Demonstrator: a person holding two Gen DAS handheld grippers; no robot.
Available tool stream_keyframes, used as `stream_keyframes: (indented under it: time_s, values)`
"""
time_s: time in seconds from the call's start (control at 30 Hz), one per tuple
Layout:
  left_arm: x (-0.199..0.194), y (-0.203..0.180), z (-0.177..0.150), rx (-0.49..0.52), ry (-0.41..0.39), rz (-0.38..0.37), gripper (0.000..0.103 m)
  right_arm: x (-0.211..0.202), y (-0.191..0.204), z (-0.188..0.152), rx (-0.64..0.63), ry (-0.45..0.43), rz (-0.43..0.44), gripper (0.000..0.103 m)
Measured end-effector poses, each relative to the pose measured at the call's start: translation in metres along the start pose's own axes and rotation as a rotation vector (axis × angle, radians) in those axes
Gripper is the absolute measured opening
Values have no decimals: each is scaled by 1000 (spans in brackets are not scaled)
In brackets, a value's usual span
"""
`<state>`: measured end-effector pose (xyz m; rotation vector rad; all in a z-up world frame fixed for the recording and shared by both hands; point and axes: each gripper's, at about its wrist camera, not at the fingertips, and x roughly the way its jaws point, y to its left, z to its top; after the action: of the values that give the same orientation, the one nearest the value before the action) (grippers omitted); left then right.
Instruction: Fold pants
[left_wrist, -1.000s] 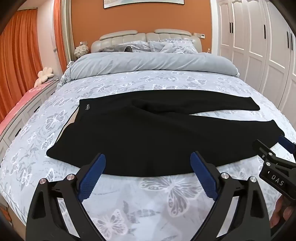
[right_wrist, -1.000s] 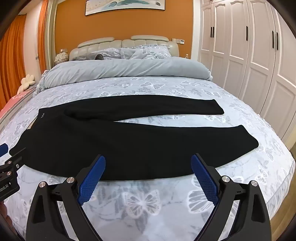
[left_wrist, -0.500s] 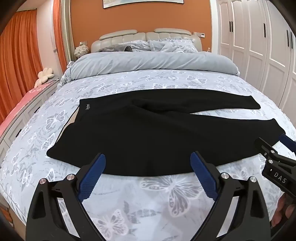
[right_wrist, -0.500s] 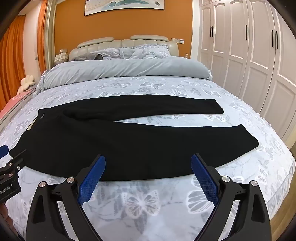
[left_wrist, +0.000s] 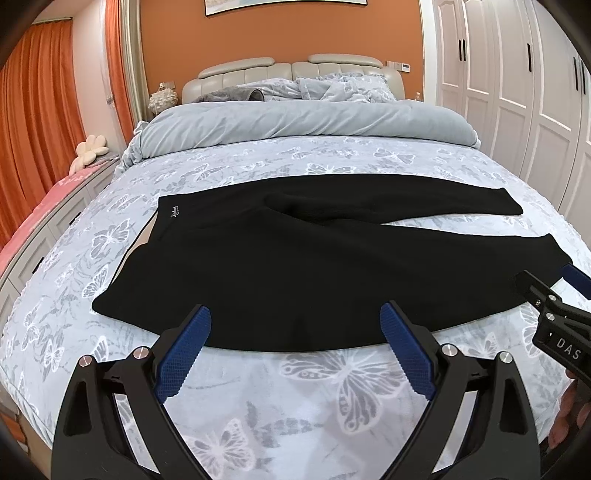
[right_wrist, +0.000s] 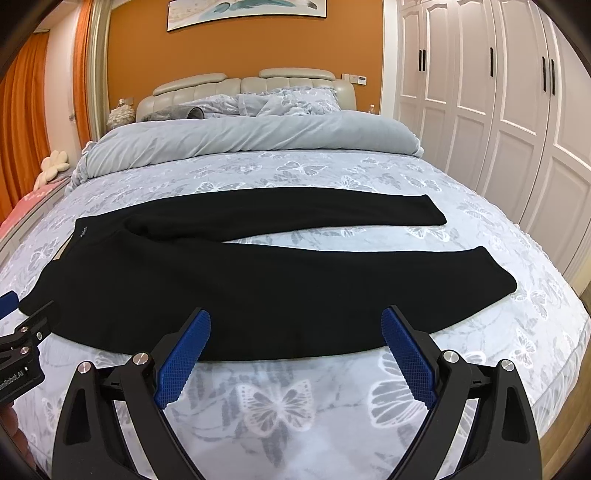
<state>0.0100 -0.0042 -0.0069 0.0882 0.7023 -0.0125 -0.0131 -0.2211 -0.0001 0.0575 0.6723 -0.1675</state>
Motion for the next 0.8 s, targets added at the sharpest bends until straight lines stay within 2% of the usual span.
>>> stream_keyframes:
  time_s: [0.8]
  values:
    - [3,-2,-2,6,0,12,92,1,-10,-3,9,6,-9,92]
